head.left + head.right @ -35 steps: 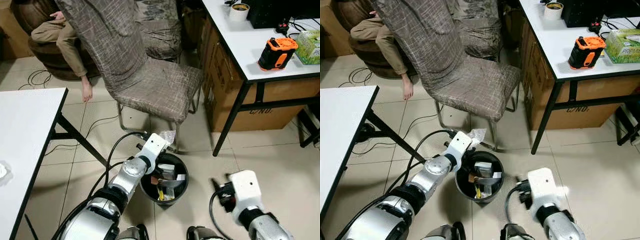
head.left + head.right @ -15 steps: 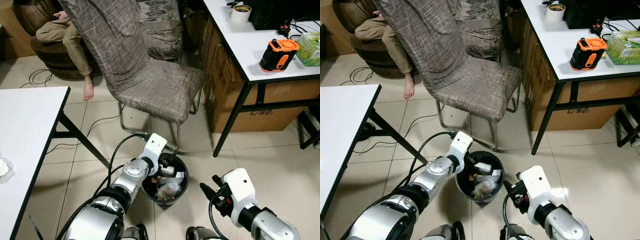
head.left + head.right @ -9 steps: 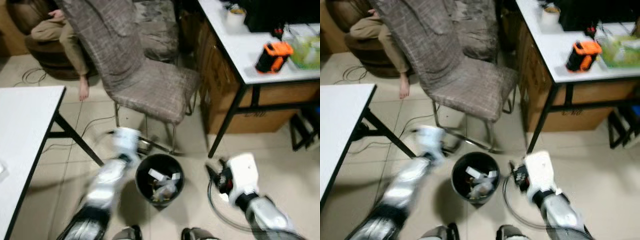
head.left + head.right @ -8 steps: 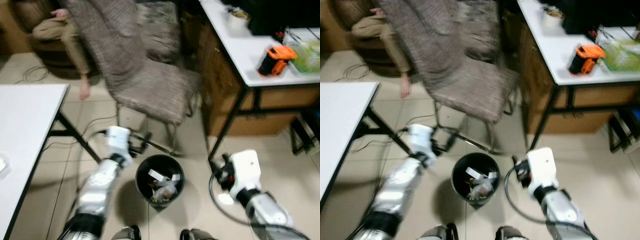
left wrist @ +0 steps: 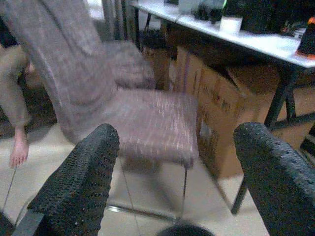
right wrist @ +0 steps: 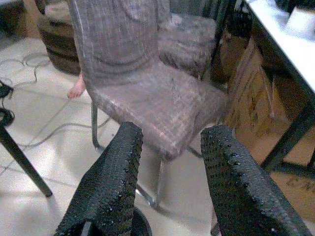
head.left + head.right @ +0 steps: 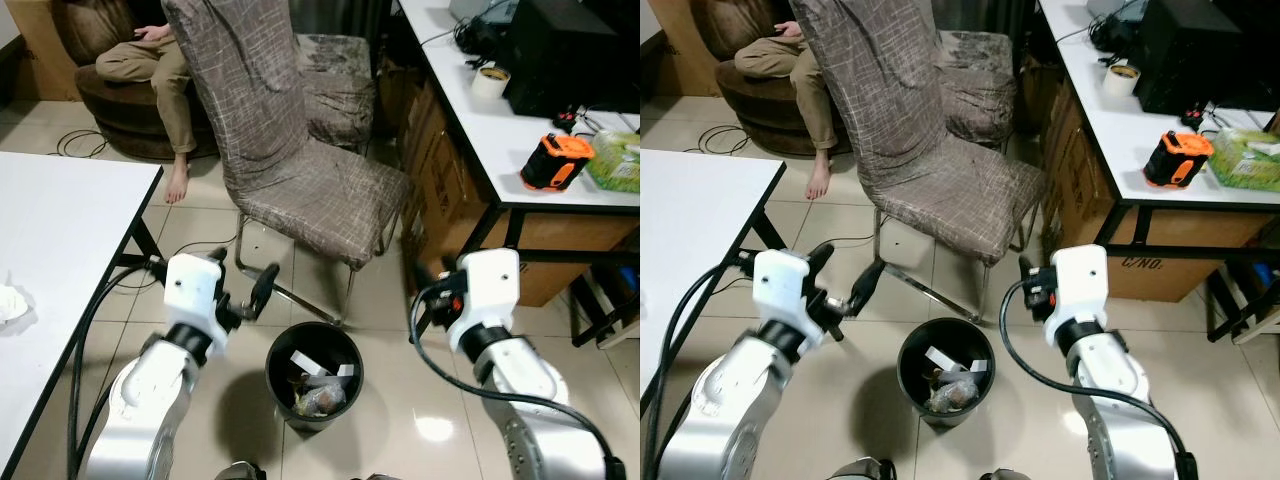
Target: Picking trash to rubbish bin
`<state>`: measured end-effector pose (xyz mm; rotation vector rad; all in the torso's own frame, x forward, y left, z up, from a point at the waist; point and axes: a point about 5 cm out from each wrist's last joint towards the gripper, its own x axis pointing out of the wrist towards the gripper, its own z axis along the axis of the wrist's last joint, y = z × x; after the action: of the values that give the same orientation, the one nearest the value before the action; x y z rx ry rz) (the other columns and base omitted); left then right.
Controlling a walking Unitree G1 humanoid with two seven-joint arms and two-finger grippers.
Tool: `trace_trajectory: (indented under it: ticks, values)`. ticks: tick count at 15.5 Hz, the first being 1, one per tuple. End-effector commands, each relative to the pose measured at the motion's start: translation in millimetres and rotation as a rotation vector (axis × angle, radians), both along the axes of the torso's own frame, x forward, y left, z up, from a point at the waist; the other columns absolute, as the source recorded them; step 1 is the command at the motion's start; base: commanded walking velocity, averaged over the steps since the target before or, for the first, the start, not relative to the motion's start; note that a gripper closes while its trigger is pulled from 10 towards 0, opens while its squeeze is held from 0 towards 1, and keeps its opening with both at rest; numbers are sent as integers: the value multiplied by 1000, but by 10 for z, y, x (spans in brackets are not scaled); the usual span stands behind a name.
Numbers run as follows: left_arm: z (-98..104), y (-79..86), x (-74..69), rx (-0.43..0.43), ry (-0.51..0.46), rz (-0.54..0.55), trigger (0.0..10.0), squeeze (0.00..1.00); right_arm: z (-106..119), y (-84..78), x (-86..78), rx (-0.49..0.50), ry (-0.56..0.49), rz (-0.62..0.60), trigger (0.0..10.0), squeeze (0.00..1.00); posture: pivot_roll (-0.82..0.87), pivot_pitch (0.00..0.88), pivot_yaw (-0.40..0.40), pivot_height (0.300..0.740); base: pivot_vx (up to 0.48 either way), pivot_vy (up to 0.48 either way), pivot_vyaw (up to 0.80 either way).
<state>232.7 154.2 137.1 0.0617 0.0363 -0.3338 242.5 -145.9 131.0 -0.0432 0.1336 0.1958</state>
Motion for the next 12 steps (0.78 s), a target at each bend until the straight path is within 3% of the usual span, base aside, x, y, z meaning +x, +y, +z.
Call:
trace_trajectory:
  ticks: [1, 12]
  values:
    - [-9, -23, -47, 23, 27, -2, 10000, 0, -61, -13, -16, -12, 17, -11, 10000, 0, 3, 74, -46, 740, -270, 0, 0]
    - [232, -4, -5, 68, 17, 9, 10000, 0, 21, 73, -7, 9, -30, -13, 10000, 0, 3, 71, -31, 740, -334, 0, 0]
